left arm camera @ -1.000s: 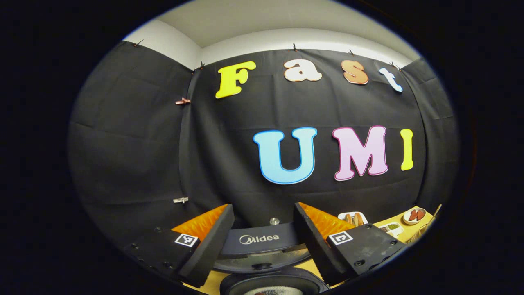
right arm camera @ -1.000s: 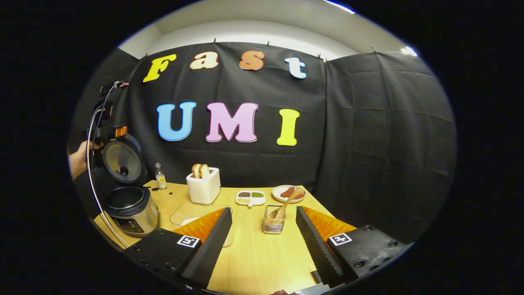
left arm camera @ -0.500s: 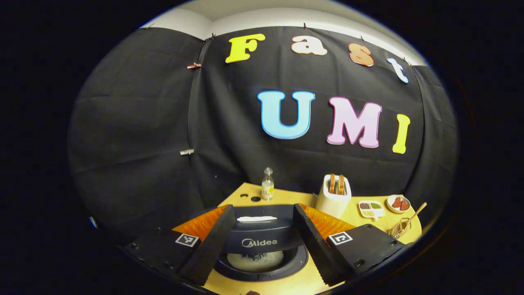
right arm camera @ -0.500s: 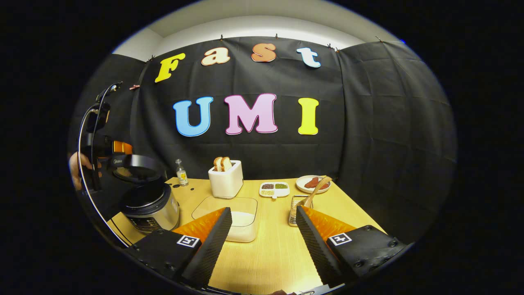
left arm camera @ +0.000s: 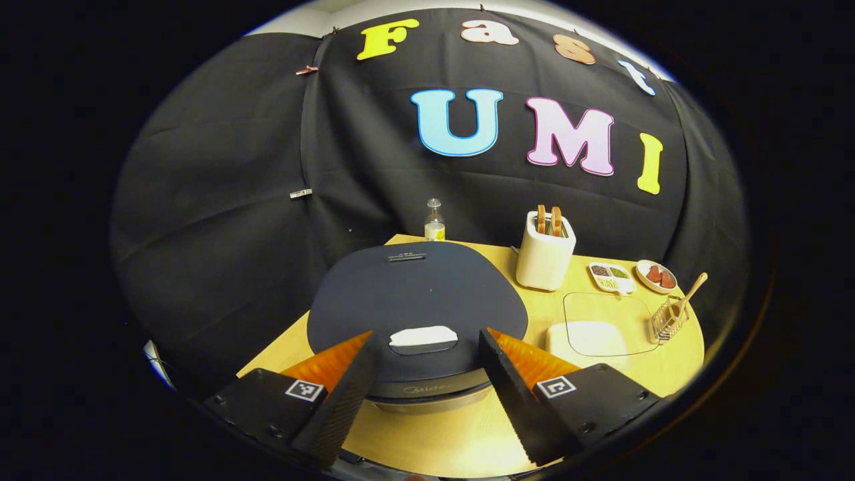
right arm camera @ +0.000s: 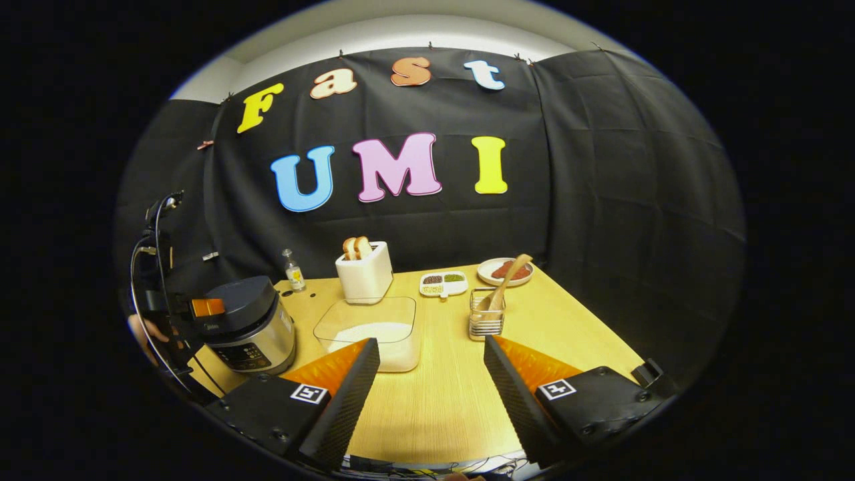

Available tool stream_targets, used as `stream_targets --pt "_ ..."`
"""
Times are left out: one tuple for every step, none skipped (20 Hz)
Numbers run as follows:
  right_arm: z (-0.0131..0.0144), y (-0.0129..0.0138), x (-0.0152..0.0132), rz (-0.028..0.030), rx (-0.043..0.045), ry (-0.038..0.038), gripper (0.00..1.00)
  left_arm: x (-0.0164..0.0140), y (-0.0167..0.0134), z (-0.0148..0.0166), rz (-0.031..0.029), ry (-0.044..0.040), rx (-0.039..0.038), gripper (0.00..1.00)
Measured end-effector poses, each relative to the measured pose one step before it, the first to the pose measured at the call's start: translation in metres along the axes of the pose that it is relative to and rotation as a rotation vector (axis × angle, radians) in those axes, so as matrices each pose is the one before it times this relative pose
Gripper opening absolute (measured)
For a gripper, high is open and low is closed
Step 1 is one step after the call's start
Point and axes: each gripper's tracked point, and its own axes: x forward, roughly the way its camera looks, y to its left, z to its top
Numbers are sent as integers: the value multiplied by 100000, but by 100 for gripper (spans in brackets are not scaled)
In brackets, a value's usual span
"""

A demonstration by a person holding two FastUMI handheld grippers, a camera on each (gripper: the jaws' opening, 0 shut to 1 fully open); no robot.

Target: Close the left gripper, press the button to open the rice cooker; take a wooden spoon from the chopstick holder with the right hand, scoop a spoonful of rice and pour it into the rice cooker, then put the wooden spoon back into the chopstick holder.

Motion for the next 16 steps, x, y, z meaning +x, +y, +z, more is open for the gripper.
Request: stream_targets --pt "-303 -353 -251 -986 579 573 98 -3 14 -70 403 -397 -11 100" --pt "-410 -183 -251 -733 445 1060 98 28 -85 -257 517 629 -203 100" --pt "-368 -339 -190 -666 334 1224 98 -45 -14 238 522 -496 -401 100" --pt "-292 -222 -153 -605 366 995 98 25 152 -199 500 1378 -768 100" --pt "-109 -15 -146 -360 381 620 98 187 7 61 275 155 -491 100" --pt "-71 -64 -73 -232 235 201 99 68 -163 -40 -150 149 59 100" --pt "34 -107 -43 -195 38 -165 99 222 -143 -648 -300 2801 375 100" --pt "36 -59 15 -154 132 -336 99 10 -46 192 -409 -1193 446 100" --pt "62 26 25 -52 269 -134 99 163 18 -62 -448 377 182 100" --pt "87 -48 245 -274 371 -273 99 -65 -11 120 -449 -1114 648 100" --pt "223 -89 237 -206 272 -438 99 63 -56 171 -772 -76 497 100" --pt "320 -208 322 -607 267 -551 99 -47 81 118 -1105 -401 -44 100" --pt "482 -115 195 -519 302 -1000 99 -150 -36 265 -1723 -1004 -816 100" --pt "569 -149 259 -716 285 -1247 98 -342 -100 454 -2029 -1864 -1574 100" --pt "601 -343 302 -1006 -22 -1392 98 -268 -30 761 -1906 -2369 -1900 100" --pt "675 -346 265 -1313 -465 -1548 99 -645 -153 725 -1615 -2743 -1858 99"
